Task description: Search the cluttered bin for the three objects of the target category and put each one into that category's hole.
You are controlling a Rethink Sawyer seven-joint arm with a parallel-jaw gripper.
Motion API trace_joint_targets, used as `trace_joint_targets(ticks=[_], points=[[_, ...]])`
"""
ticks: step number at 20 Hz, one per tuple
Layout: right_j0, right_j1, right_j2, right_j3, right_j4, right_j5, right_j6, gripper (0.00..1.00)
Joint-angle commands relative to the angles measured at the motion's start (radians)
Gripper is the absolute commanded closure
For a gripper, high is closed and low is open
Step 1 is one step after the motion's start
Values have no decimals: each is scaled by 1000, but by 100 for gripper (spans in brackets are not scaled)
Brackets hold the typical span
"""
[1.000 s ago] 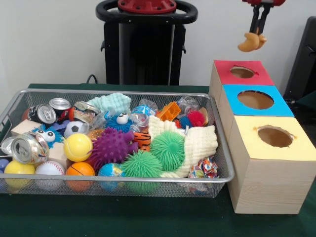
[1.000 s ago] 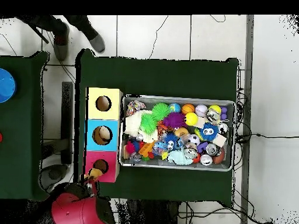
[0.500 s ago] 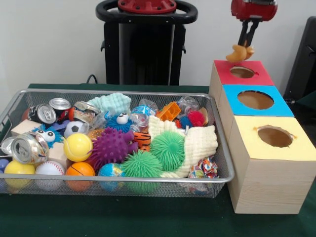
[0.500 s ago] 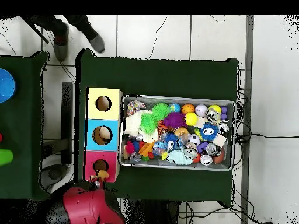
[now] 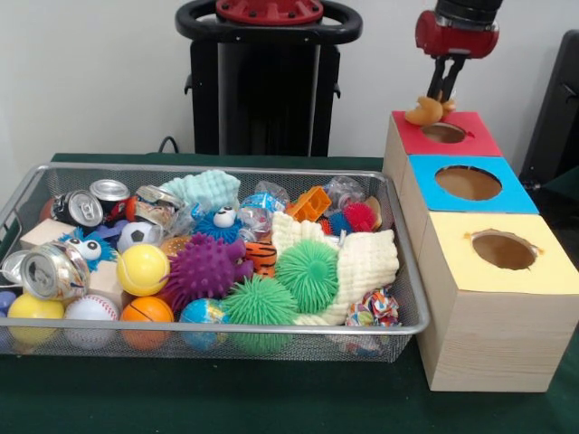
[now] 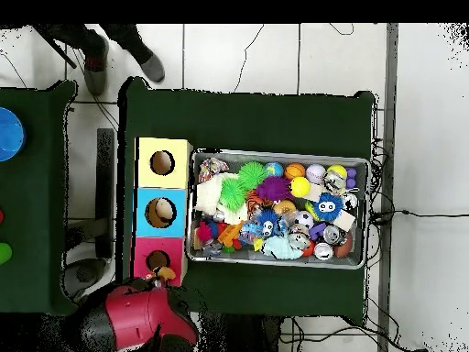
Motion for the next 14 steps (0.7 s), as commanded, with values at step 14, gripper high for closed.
trace_joint_targets(ticks=[14], points=[[128,142,-52,-214,126,95,288,100]])
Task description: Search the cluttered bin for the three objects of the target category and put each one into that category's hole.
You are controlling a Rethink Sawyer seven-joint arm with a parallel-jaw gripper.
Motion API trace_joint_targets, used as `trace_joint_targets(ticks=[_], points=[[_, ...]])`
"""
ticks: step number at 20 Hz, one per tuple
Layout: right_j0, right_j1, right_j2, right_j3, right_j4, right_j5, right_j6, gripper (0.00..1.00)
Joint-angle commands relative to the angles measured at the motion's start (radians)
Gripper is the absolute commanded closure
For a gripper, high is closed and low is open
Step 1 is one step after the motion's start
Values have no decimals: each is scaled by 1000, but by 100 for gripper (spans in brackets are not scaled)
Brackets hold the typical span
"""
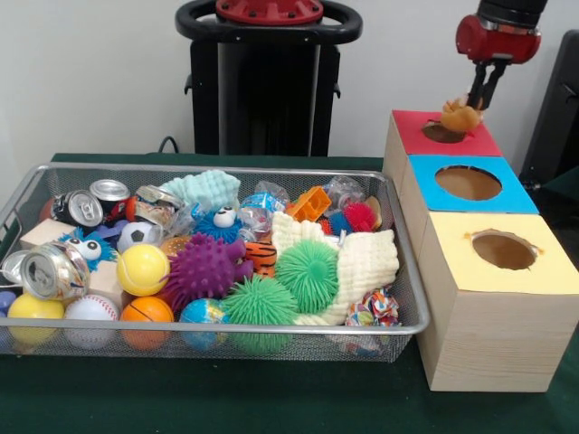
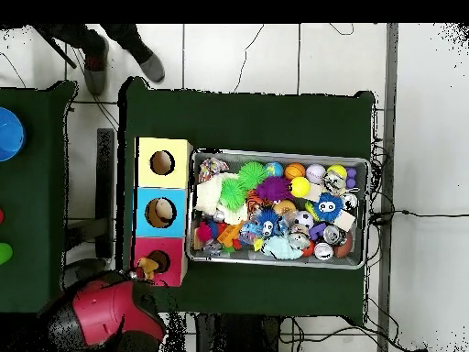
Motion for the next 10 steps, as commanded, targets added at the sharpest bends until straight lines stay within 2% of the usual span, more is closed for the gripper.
trace_joint_targets(ticks=[1,5,10], points=[[-5,86,-1,-107,81,92,273,100],[-42,81,25,-97,94,75,223,100],[-127,65,89,-45,96,16,140,100]])
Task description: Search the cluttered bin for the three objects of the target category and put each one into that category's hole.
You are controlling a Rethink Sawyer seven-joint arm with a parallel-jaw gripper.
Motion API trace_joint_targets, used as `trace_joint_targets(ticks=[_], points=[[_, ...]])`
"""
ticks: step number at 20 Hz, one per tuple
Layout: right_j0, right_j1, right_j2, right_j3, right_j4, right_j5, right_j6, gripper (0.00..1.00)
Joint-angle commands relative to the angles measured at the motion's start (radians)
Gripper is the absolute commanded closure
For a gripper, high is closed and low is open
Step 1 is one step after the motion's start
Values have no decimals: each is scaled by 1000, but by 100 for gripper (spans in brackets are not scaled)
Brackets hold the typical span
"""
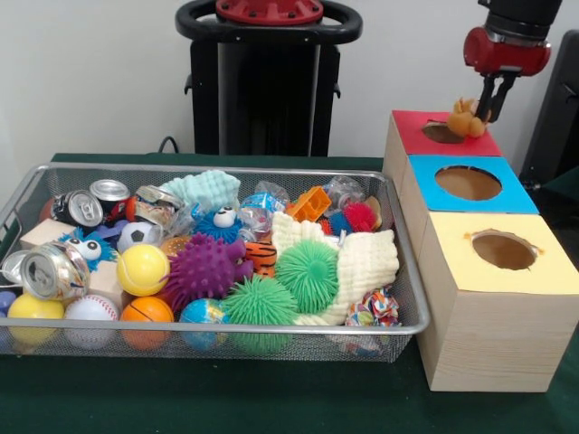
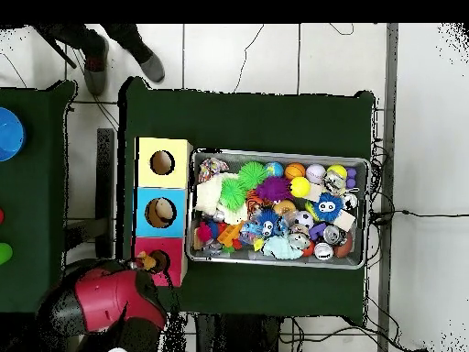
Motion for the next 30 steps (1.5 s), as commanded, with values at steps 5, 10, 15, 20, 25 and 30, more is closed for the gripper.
trace_joint_targets(ticks=[5,10,15,20,25,30], points=[[-212,-7,150,50,13,-16,61,100],[-325,-106,207,125,-18,31,-30,100],[-423,-160,256,159,-54,65,-92,100],[-452,-158,273,144,-97,77,-80,100],[-395,-141,242,112,-129,76,5,100],[-291,-129,182,90,-142,88,109,100]])
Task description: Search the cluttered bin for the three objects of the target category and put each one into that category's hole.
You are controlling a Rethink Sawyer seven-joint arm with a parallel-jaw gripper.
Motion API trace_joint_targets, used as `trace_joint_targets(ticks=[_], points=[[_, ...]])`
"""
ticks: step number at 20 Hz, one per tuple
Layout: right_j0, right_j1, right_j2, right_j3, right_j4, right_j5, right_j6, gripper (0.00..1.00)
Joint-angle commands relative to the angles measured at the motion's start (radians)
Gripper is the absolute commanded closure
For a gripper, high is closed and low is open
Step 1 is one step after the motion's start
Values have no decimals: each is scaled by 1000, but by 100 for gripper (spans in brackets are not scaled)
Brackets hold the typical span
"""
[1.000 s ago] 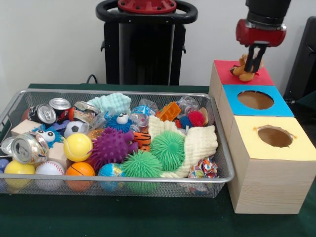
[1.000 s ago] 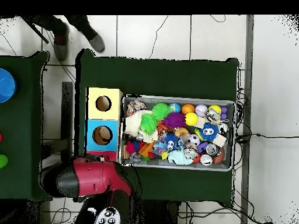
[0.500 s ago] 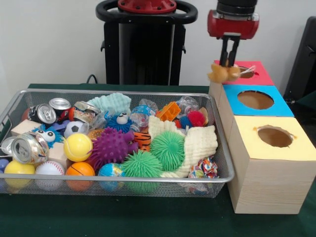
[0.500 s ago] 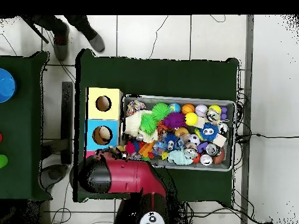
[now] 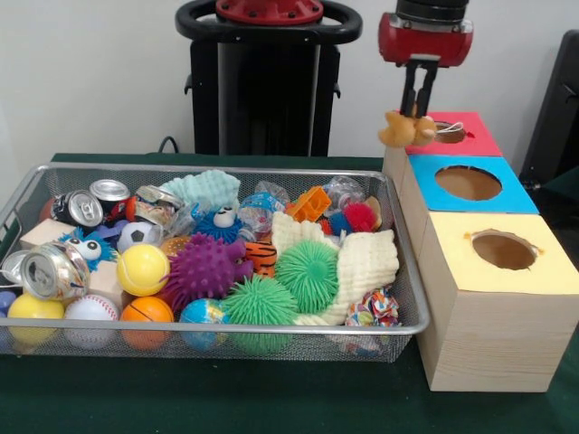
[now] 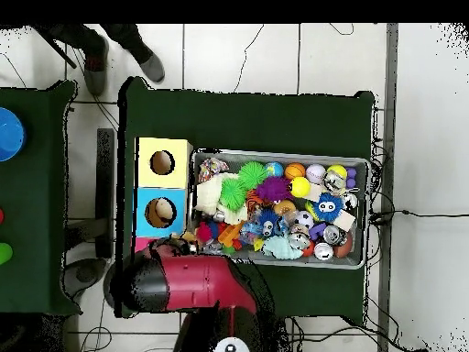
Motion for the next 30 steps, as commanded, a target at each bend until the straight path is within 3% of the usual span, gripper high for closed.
trace_joint_targets(ticks=[1,5,10,24,30], points=[[111,12,17,-5,-52,95,133,100],[190,17,-12,-1,-20,102,197,100],[215,1,-19,27,6,97,193,100],[49,69,73,79,-44,-78,65,100],[43,69,63,60,-63,-57,65,100]])
